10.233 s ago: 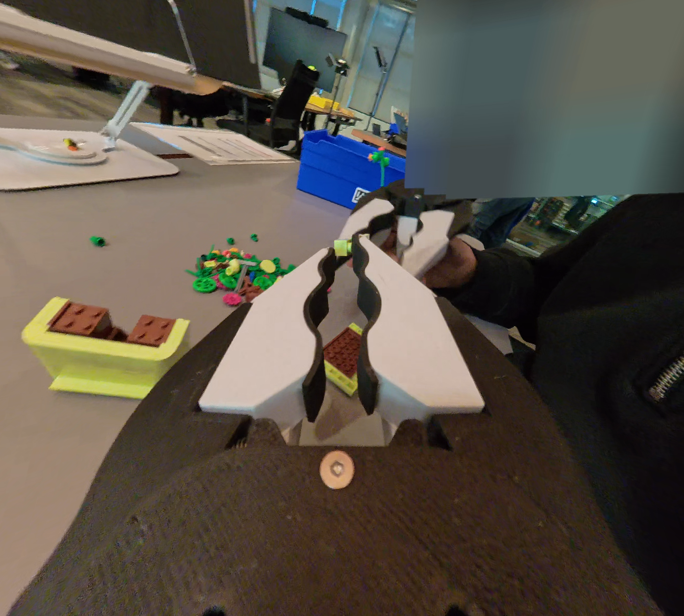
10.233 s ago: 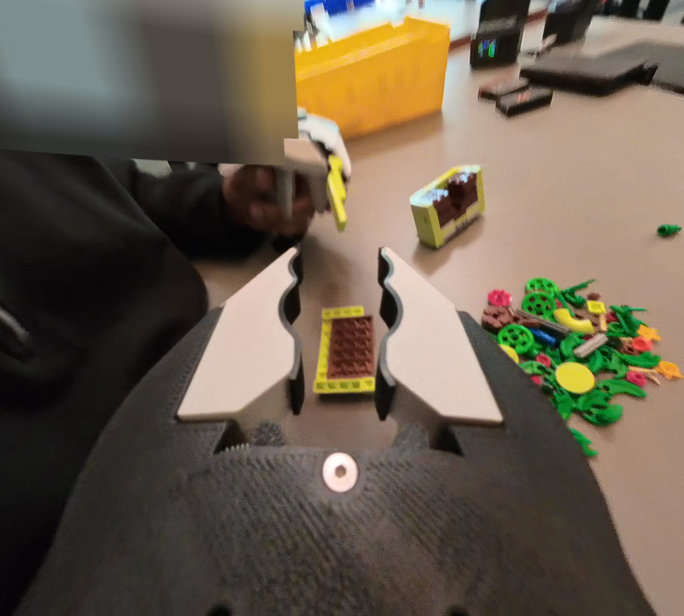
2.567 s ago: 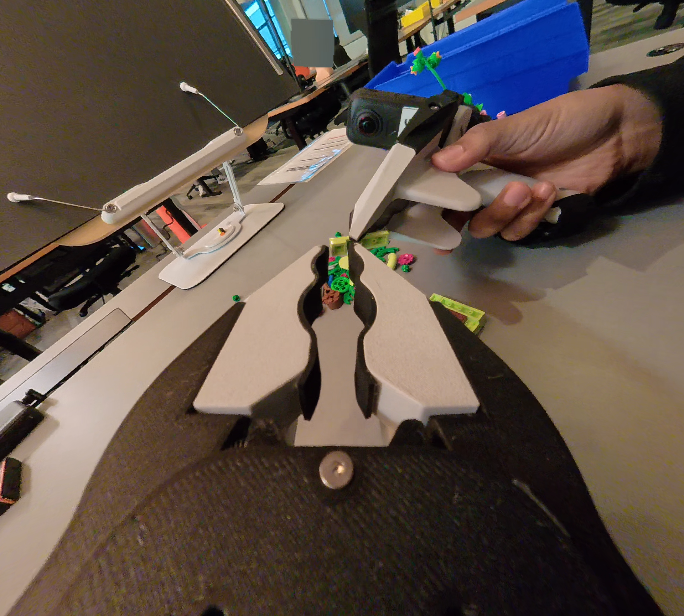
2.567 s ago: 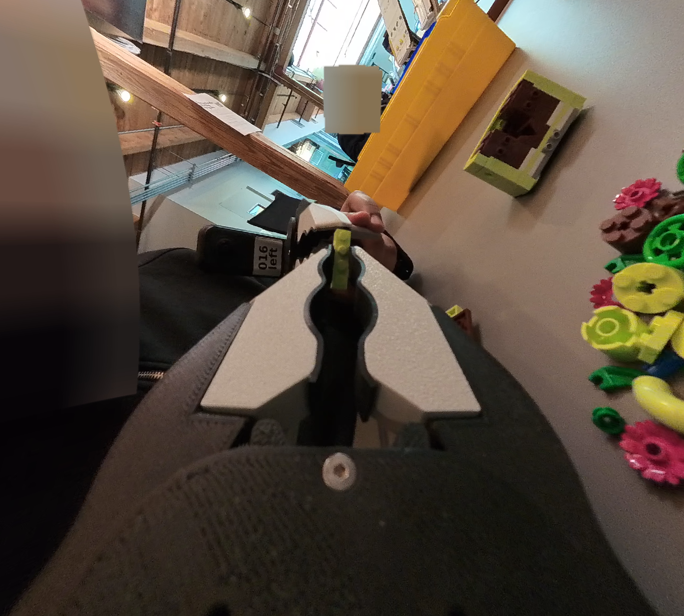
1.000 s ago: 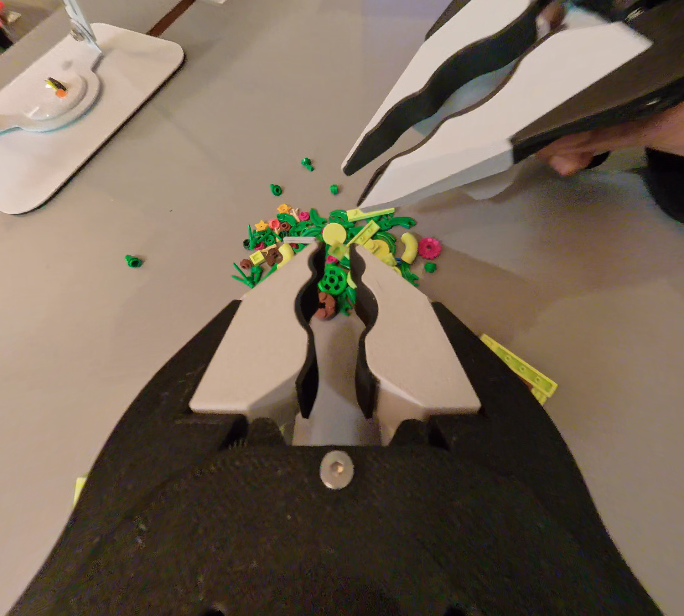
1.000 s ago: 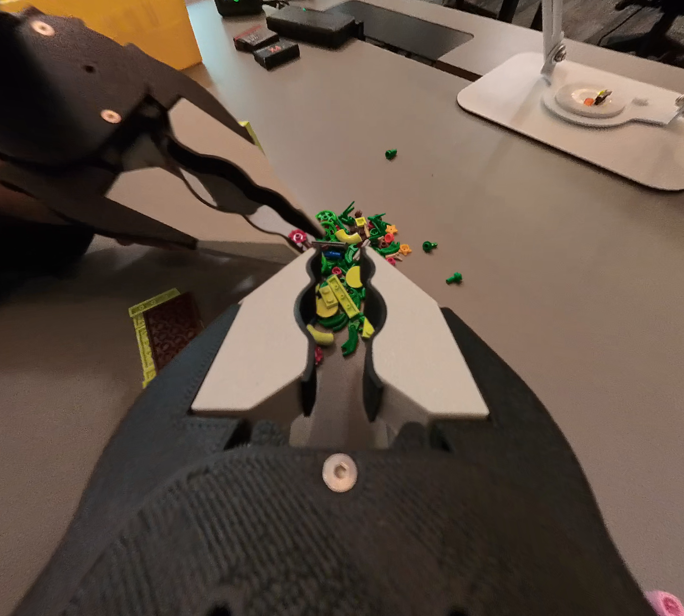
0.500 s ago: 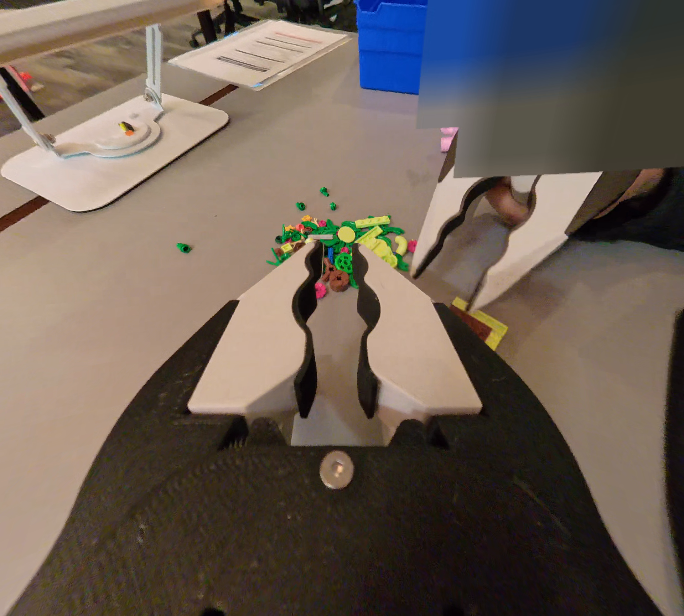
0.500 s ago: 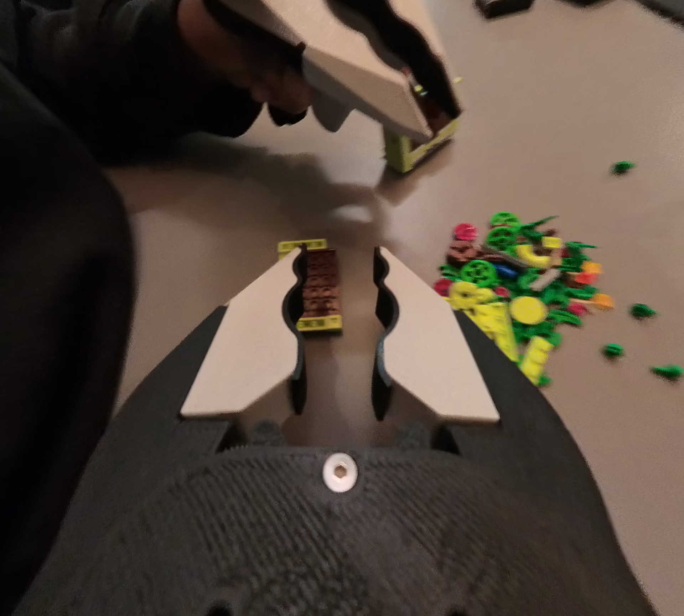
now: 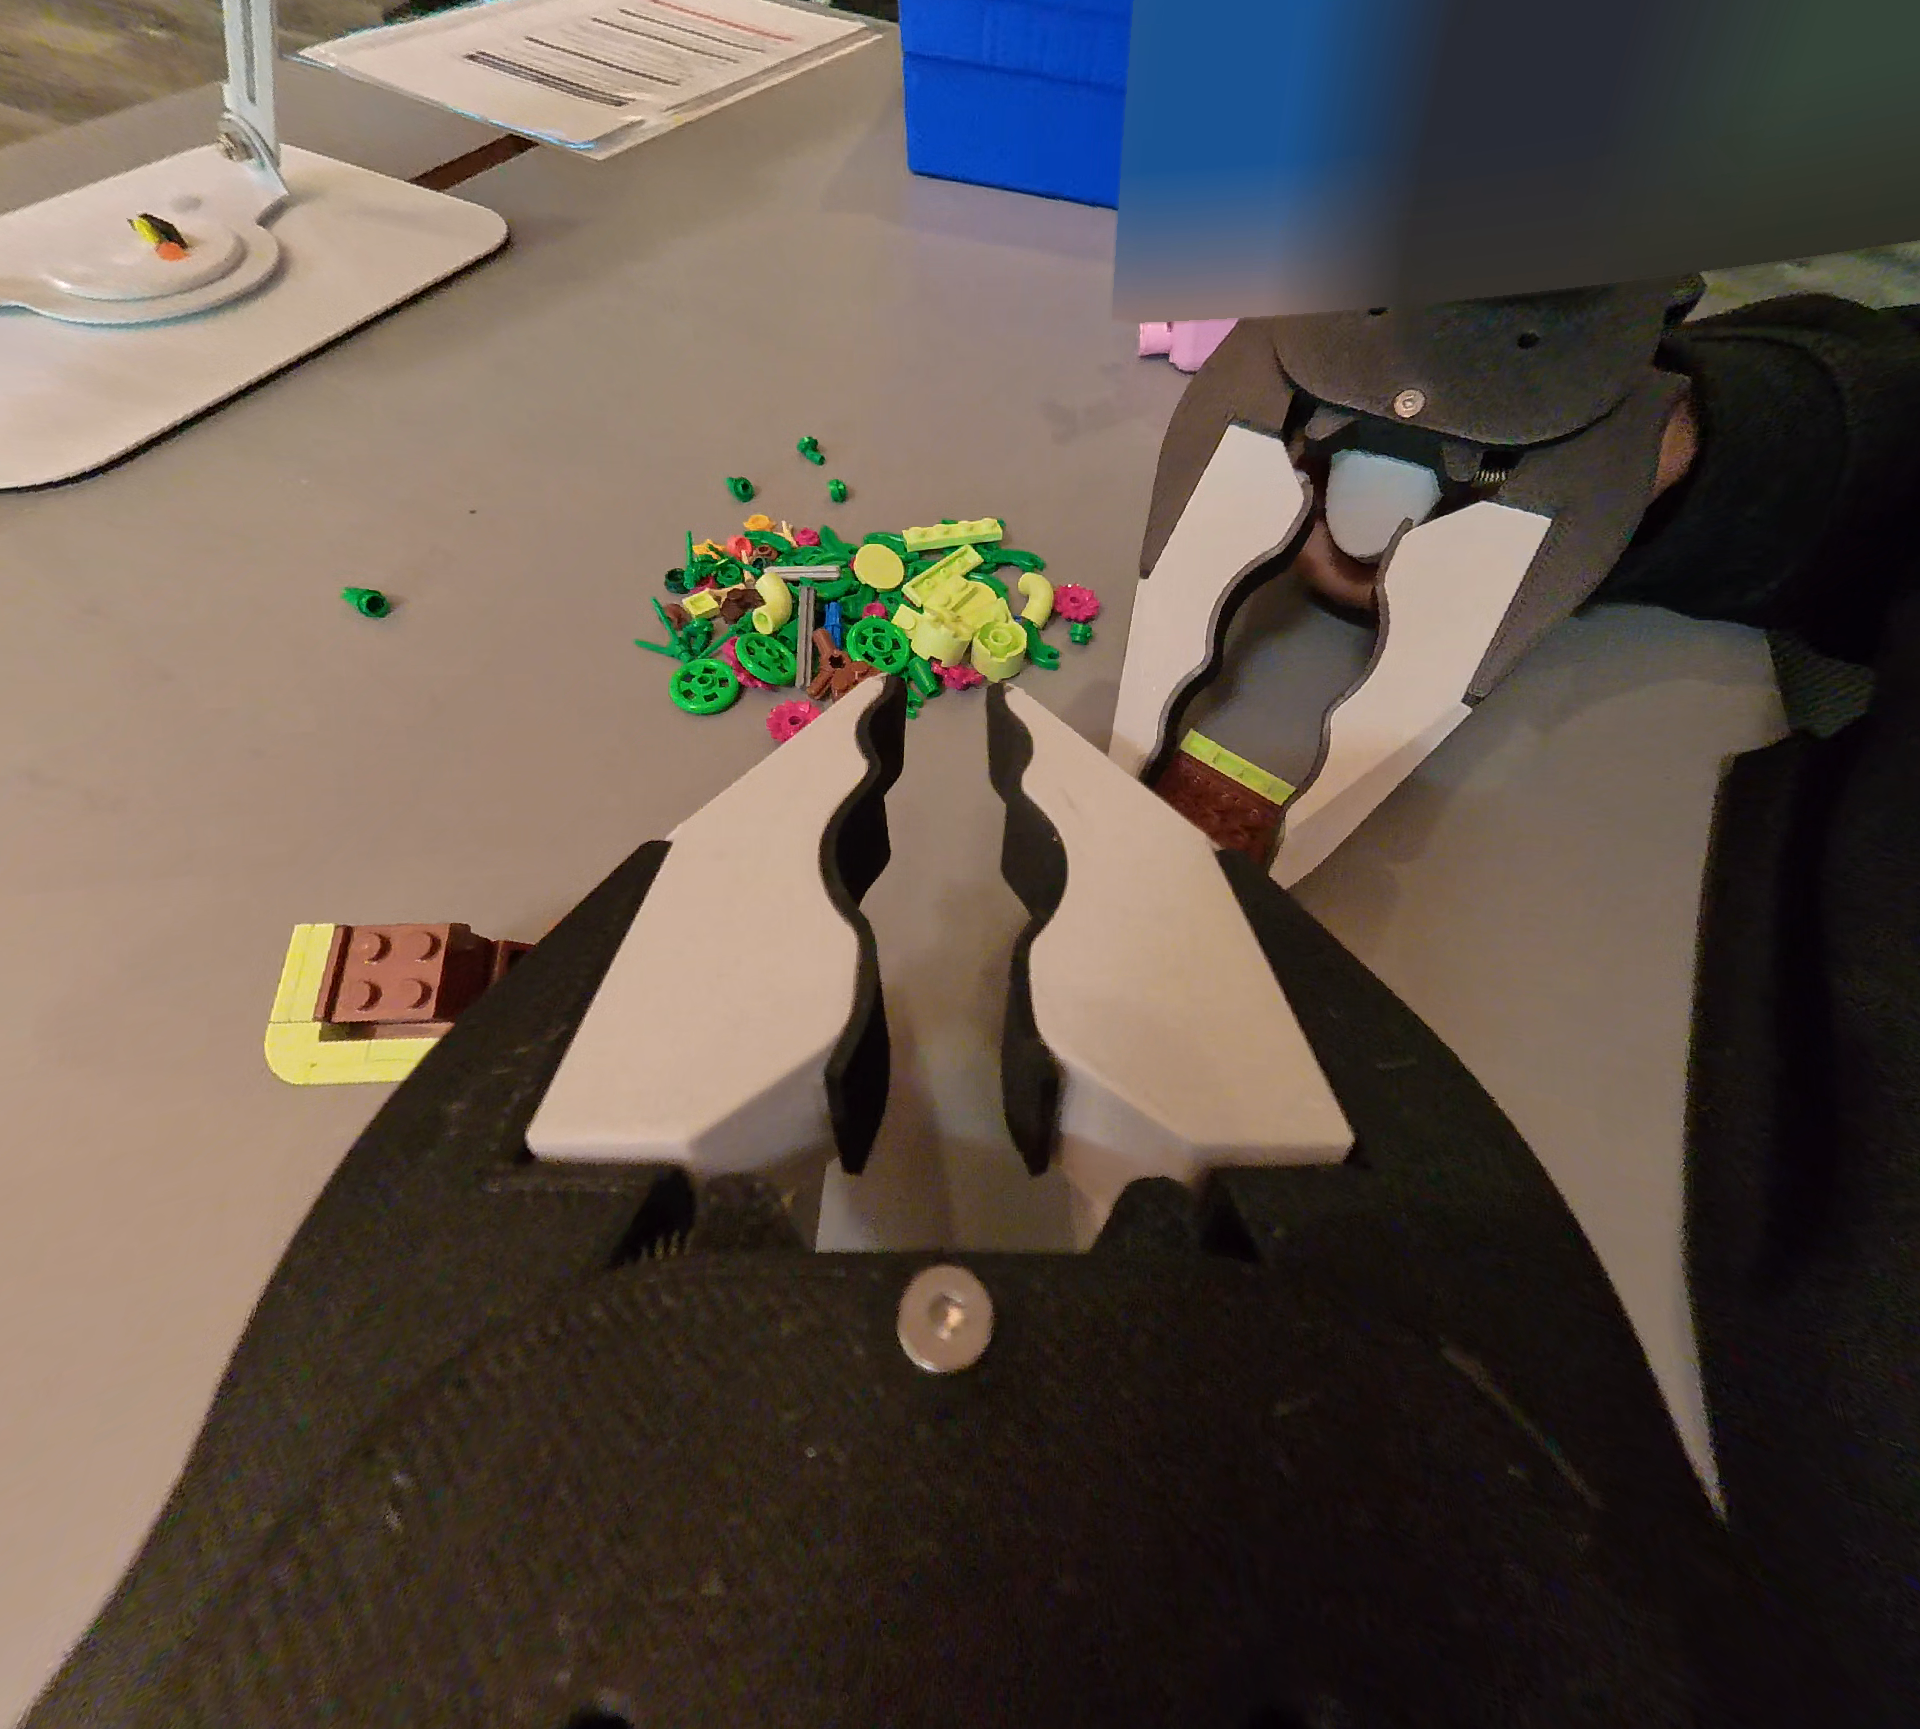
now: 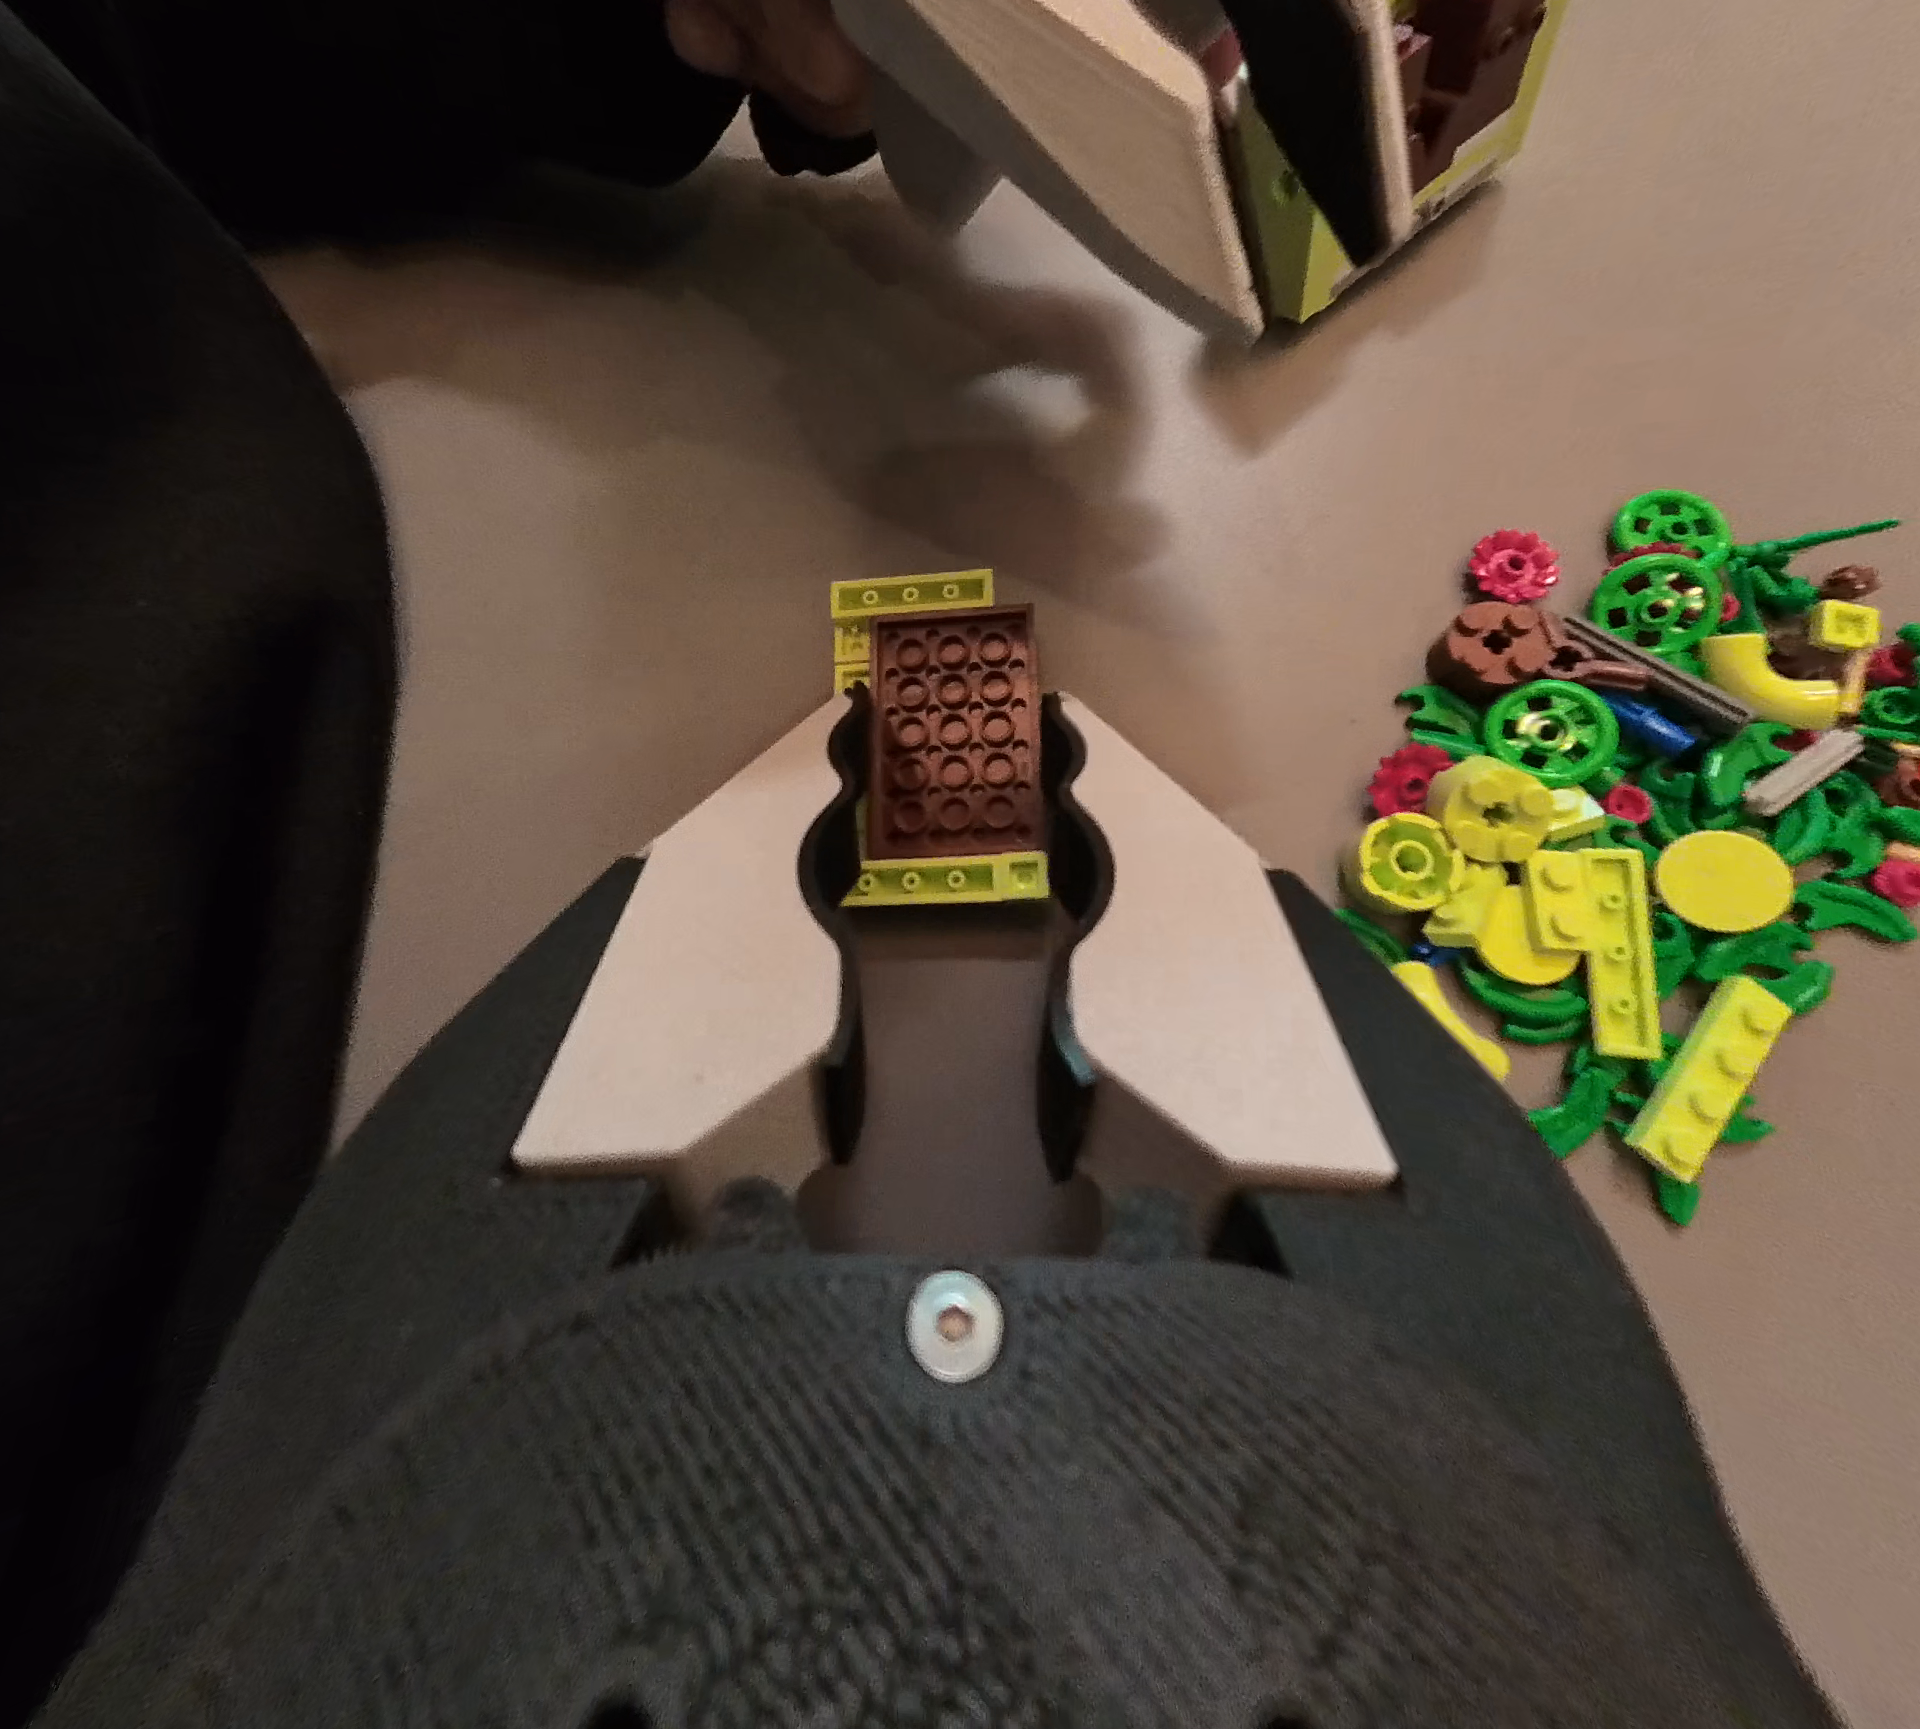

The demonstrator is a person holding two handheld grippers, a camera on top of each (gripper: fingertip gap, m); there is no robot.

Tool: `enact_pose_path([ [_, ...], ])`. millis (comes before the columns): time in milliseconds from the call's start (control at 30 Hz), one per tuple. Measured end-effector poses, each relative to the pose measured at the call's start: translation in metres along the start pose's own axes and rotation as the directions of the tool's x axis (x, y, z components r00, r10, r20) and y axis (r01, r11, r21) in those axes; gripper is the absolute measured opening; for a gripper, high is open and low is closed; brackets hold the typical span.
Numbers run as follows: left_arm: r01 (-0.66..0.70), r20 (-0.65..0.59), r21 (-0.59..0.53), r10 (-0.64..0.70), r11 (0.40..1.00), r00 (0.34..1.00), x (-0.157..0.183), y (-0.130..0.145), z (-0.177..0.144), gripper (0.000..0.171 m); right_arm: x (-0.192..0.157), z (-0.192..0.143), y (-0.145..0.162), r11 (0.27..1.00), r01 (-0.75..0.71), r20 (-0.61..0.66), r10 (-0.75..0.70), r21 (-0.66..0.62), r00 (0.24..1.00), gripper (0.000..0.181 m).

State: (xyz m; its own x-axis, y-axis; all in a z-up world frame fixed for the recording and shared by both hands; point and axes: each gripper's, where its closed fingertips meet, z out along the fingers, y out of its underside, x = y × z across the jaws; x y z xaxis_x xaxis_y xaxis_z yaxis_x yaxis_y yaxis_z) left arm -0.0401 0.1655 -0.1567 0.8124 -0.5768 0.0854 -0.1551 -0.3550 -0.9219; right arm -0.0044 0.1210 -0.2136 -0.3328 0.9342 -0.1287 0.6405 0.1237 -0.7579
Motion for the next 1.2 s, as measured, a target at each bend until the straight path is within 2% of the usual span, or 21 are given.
enact_pose_path([
  [100,0.019,-0.024,0.032,-0.018,0.999,1.000,0.003,-0.005,-0.001,0.026,0.010,-0.008,-0.008,0.996,0.073,-0.100,-0.068,0.042,0.993,0.031],
  [233,0.132,-0.166,0.133,-0.109,0.982,0.980,0.020,-0.021,-0.004,0.058,0.022,-0.043,-0.046,0.947,0.202,-0.268,-0.132,0.250,0.954,0.031],
  [300,0.201,-0.249,0.158,-0.158,0.967,0.956,0.029,-0.027,-0.004,0.064,0.024,-0.061,-0.059,0.911,0.256,-0.338,-0.141,0.325,0.931,0.031],
  [367,0.249,-0.332,0.195,-0.175,0.949,0.927,0.041,-0.034,-0.006,0.054,0.019,-0.073,-0.069,0.868,0.325,-0.375,-0.178,0.376,0.910,0.030],
  [467,0.271,-0.397,0.274,-0.148,0.923,0.906,0.052,-0.045,-0.012,0.014,0.011,-0.079,-0.076,0.808,0.472,-0.471,-0.283,0.354,0.836,0.031],
  [567,0.188,-0.347,0.302,-0.076,0.935,0.935,0.051,-0.047,-0.014,0.009,0.007,-0.083,-0.081,0.706,0.665,-0.625,-0.409,0.245,0.664,0.030],
  [633,0.063,-0.231,0.360,0.024,0.931,0.973,0.045,-0.050,-0.017,0.005,0.008,-0.087,-0.083,0.649,0.742,-0.712,-0.441,0.167,0.546,0.010],
  [667,-0.024,-0.151,0.378,0.087,0.926,0.985,0.041,-0.051,-0.019,0.005,0.006,-0.090,-0.084,0.624,0.765,-0.732,-0.447,0.157,0.515,0.008],
  [733,-0.177,-0.034,0.368,0.203,0.913,0.979,0.038,-0.050,-0.019,0.005,0.002,-0.094,-0.086,0.604,0.773,-0.738,-0.427,0.197,0.522,0.013],
  [867,-0.350,0.071,0.317,0.346,0.882,0.936,0.042,-0.045,-0.014,0.005,0.011,-0.095,-0.084,0.657,0.709,-0.705,-0.373,0.258,0.603,0.023],
  [1067,-0.406,0.088,0.308,0.399,0.860,0.913,0.046,-0.043,-0.012,0.005,0.014,-0.088,-0.078,0.704,0.638,-0.628,-0.350,0.313,0.695,0.026],
  [1200,-0.441,0.123,0.332,0.426,0.834,0.897,0.045,-0.048,-0.018,0.005,0.020,-0.100,-0.080,0.718,0.576,-0.597,-0.279,0.390,0.752,0.026],
])
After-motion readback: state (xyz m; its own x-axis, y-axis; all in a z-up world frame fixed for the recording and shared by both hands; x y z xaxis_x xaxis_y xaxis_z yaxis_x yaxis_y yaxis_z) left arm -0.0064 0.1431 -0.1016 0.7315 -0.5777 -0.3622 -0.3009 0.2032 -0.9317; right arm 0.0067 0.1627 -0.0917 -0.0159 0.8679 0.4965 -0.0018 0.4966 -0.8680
